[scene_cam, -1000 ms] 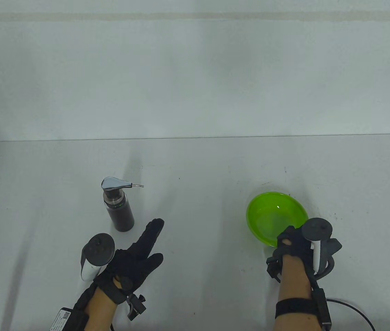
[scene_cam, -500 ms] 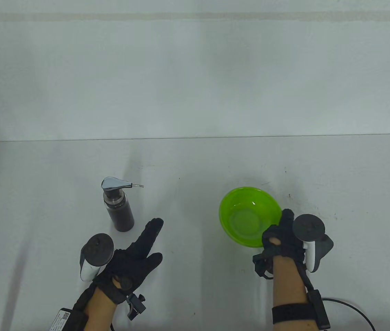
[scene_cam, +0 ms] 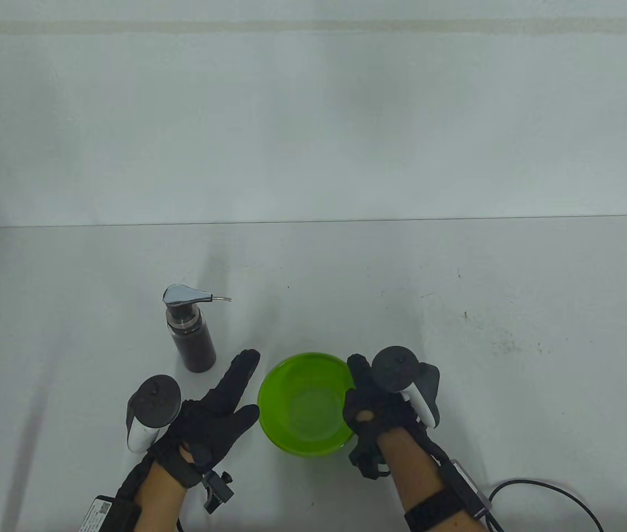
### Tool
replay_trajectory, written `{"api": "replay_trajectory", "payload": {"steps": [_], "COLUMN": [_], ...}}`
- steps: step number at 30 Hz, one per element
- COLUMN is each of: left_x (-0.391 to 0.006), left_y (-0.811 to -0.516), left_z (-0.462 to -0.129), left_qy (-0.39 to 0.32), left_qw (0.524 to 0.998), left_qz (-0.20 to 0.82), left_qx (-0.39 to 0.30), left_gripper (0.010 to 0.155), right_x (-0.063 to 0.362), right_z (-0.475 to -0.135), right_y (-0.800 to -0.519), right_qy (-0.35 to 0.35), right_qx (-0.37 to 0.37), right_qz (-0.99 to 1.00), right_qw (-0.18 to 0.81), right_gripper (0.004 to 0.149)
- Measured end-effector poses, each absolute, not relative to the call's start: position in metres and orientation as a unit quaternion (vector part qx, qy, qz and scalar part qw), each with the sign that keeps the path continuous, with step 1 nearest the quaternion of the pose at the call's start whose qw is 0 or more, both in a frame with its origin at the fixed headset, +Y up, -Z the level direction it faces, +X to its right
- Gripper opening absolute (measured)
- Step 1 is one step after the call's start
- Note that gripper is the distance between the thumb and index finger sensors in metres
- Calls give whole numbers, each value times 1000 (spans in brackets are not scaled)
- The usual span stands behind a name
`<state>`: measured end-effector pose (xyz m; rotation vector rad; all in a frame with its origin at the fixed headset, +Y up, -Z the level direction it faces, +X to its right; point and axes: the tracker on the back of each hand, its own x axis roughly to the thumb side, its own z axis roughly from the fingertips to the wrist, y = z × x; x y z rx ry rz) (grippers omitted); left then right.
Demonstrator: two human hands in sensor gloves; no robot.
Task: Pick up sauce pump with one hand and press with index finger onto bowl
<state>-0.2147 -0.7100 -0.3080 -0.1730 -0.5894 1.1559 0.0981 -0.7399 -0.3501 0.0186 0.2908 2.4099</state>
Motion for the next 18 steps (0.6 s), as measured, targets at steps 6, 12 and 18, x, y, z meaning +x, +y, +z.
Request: {"api": "replay_trajectory", "payload": {"steps": [6,12,18], "left_x": [-212,-215,-232], "left_y": [-713,-706,-671], "left_z": [-308,-307,-295], "left_qy": [-275,-306,-300], "left_qw": [785,775,771], "left_qz": [547,550,547], "left_qx": [-96,-61,127], "left_gripper": [99,99,92], "right_x": [96,95,95], "right_z": [-351,-353,-353], "right_y": [-746,-750,-746], "right_qy": [128,145,146], "right_qx": [10,12,15], "right_qz": [928,929,930], "right_qw": [350,341,338], "right_gripper": [61,62,63]}}
